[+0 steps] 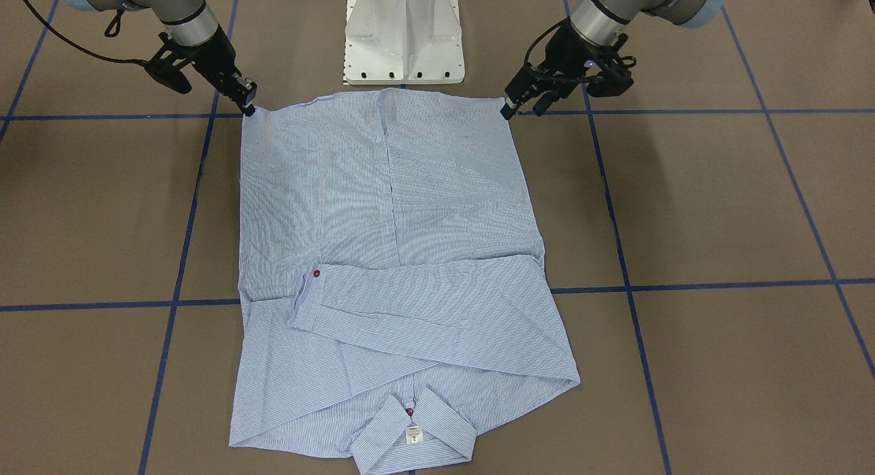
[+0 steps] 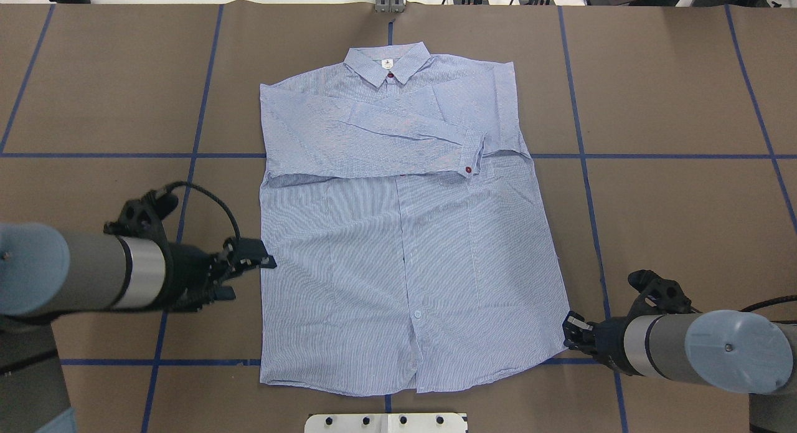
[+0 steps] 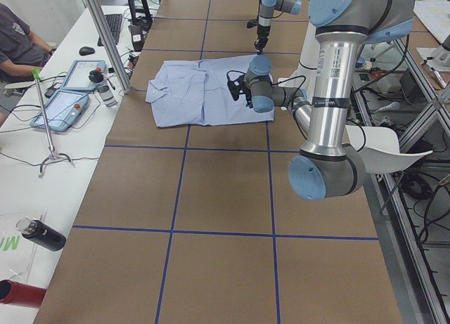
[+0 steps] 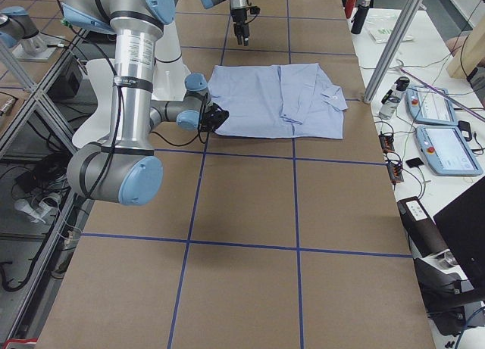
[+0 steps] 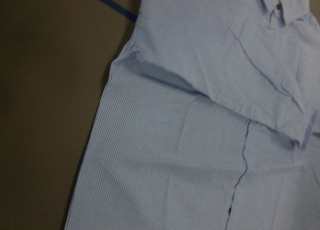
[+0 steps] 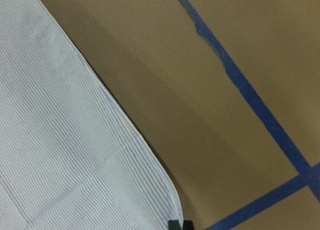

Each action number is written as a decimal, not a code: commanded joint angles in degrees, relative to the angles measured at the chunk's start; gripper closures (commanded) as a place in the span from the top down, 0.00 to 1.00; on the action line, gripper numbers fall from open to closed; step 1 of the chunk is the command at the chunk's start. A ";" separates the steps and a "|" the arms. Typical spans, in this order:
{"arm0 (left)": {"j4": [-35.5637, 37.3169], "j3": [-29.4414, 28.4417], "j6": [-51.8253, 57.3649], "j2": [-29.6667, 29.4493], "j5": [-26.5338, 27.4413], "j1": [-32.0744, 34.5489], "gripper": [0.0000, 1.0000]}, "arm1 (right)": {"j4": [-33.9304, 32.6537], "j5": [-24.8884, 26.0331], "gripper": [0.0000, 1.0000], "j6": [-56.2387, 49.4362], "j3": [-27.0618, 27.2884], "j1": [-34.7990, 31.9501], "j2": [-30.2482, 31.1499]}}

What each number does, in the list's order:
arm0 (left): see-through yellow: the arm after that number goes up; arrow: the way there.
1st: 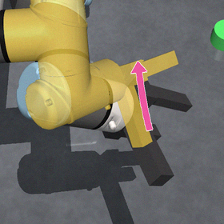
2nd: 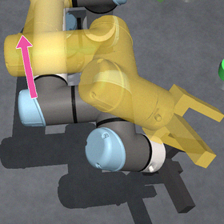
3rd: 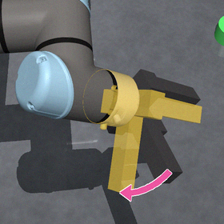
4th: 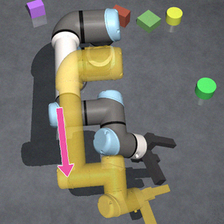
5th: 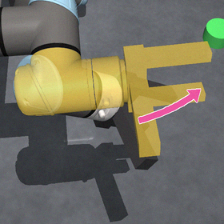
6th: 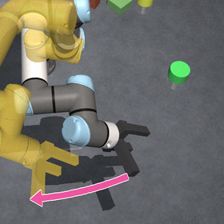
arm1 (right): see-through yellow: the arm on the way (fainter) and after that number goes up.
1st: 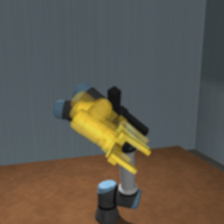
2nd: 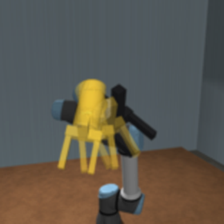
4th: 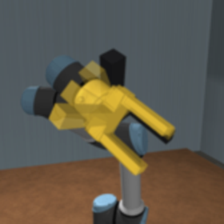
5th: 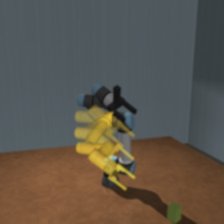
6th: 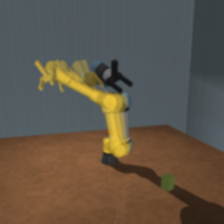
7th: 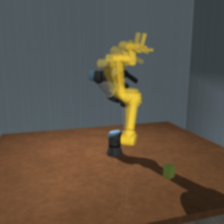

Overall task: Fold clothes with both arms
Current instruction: 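Move the left gripper to the hem corner nearest it and grasp it, then lift both hem corners with both grippers and pull them toward the collar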

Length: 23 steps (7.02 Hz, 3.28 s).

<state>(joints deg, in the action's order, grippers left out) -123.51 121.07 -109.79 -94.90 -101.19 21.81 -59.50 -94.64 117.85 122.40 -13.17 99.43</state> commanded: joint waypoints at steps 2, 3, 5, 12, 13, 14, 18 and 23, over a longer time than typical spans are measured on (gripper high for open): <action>3.63 -2.74 -8.33 1.04 9.61 -13.79 0.88 | 0.00 -0.02 0.00 -0.08 0.03 -0.19 -0.02; 3.54 -5.90 -9.12 0.43 11.96 -16.24 0.86 | 0.09 -0.02 0.00 -0.08 0.03 -0.19 -0.02; 3.36 -7.16 -10.18 -0.37 13.30 -17.85 0.81 | 0.09 -0.02 0.00 -0.08 0.03 -0.28 -0.02; 4.15 -4.70 -10.10 0.42 14.53 -17.67 0.00 | 0.00 -0.02 0.00 -0.08 0.20 -0.28 0.33; 4.33 -4.61 -10.10 0.42 14.45 -17.41 0.00 | 0.00 0.07 0.00 -0.08 0.20 -0.28 0.33; 4.50 -3.92 -10.10 0.42 14.53 -17.32 0.00 | 0.09 0.07 0.00 -0.08 0.38 -0.28 0.33; 4.94 10.04 -7.82 9.54 13.75 -16.97 0.00 | 0.00 -2.21 0.00 0.36 8.80 -0.19 3.93; 5.47 13.40 -5.03 9.65 4.36 -9.97 0.00 | 0.09 -5.90 0.00 1.42 11.10 -3.58 3.59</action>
<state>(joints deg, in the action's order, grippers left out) -118.07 133.83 -116.78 -84.85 -94.00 8.86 -59.42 -100.20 119.38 132.93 -13.81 103.30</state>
